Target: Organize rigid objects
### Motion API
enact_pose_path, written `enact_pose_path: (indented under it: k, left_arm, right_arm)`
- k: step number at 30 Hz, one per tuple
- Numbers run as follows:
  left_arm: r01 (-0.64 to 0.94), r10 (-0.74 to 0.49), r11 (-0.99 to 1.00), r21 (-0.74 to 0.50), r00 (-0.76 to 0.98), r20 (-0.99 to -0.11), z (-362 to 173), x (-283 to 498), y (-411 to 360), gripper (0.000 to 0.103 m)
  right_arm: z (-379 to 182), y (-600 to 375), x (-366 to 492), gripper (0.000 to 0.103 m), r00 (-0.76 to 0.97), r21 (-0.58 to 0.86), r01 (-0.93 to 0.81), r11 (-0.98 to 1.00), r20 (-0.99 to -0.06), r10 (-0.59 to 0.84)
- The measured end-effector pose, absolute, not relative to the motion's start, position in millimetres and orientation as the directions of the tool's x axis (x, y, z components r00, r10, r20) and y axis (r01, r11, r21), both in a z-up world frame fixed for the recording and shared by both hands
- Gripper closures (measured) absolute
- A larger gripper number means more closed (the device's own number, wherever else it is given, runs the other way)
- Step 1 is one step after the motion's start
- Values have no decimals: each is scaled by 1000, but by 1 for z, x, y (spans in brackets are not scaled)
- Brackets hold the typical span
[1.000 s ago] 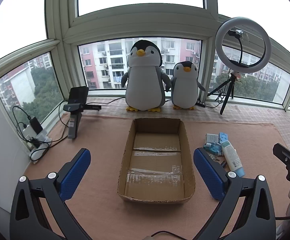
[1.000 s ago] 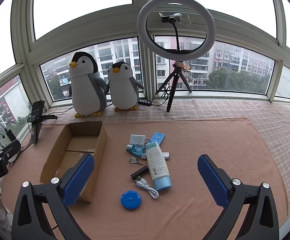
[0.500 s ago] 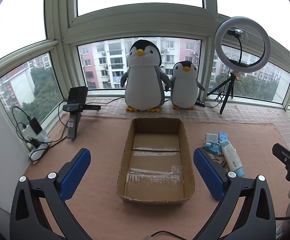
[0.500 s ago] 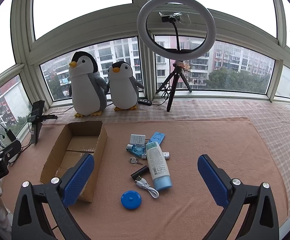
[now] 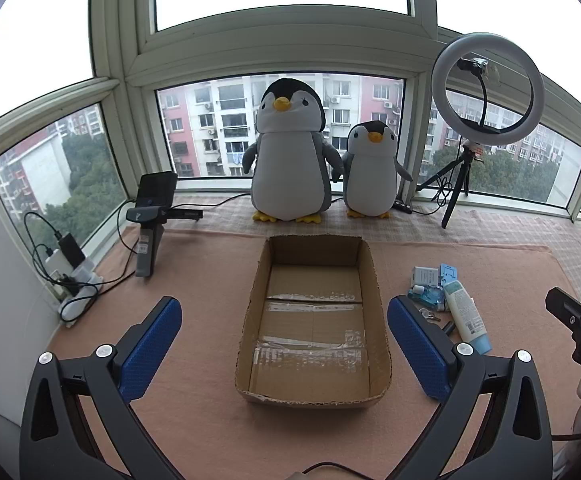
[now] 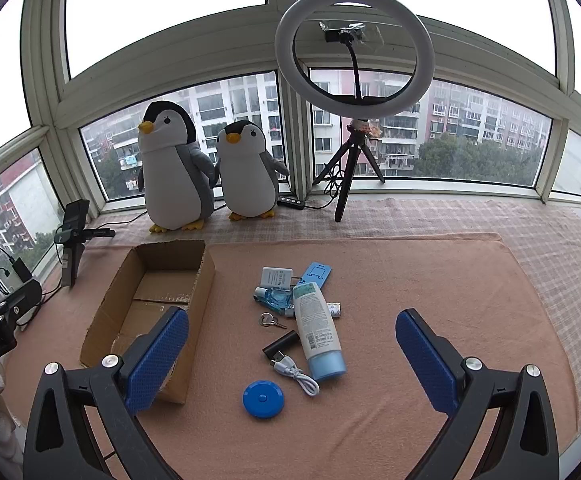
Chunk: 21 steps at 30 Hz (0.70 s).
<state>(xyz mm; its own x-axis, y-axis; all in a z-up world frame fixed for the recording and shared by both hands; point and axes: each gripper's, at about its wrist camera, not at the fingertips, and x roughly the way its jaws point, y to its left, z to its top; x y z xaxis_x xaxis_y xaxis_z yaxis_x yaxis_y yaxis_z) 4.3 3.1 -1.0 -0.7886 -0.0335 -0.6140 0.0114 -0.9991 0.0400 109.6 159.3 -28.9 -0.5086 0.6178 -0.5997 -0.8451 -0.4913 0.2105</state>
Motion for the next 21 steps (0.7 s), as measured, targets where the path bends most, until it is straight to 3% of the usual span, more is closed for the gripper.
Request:
enact_pose_path:
  k: [21]
  left_arm:
    - [31, -57, -998, 51, -743, -667, -26, -7, -12, 1]
  right_arm:
    - [-40, 167, 108, 1, -484, 207, -858, -470, -631, 606]
